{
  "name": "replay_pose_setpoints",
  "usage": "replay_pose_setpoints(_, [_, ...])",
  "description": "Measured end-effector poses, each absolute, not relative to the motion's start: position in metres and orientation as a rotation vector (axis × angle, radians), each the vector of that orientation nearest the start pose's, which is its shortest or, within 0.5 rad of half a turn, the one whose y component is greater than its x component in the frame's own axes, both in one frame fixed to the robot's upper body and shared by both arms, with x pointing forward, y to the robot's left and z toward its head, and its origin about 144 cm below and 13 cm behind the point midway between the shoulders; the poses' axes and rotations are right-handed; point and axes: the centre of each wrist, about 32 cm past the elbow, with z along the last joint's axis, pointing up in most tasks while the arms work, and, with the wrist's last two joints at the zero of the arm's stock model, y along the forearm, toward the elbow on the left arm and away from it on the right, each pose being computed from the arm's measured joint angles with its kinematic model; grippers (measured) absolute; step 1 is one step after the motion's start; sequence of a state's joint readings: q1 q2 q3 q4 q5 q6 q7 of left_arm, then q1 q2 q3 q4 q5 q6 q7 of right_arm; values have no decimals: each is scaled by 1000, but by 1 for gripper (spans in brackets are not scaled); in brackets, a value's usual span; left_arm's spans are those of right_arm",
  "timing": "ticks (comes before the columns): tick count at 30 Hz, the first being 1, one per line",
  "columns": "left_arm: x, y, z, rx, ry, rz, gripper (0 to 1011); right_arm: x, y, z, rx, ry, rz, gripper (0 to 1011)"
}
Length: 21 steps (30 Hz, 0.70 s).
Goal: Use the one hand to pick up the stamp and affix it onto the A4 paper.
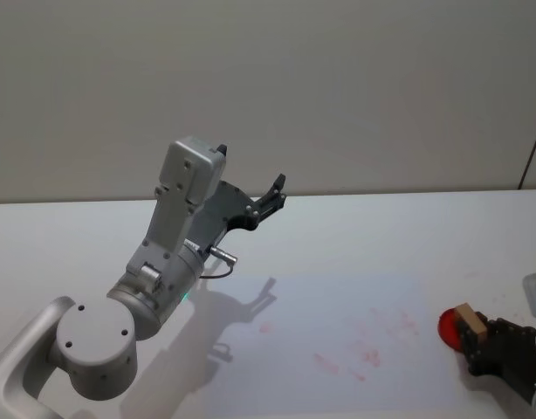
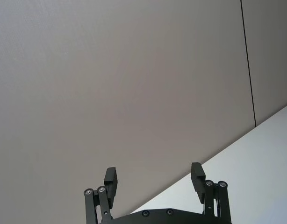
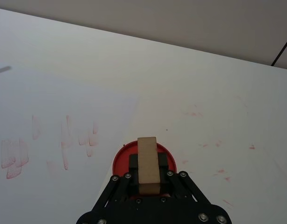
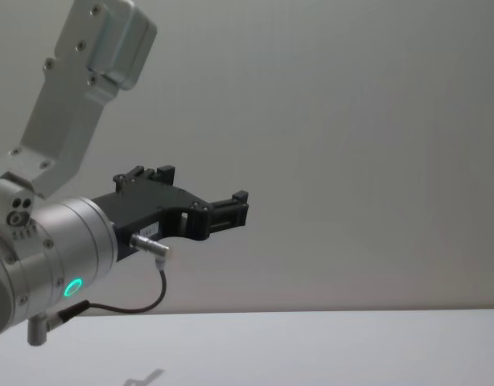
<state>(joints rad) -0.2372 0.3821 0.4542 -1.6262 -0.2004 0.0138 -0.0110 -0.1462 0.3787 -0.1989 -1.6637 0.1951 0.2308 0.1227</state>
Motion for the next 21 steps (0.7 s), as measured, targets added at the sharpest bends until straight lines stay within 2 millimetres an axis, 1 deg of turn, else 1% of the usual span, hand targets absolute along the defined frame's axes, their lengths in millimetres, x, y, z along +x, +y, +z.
replay_pose_setpoints(21, [492,198,1204,61,-268,1124,1001,412,-266,1117,-375,137,-1243,220])
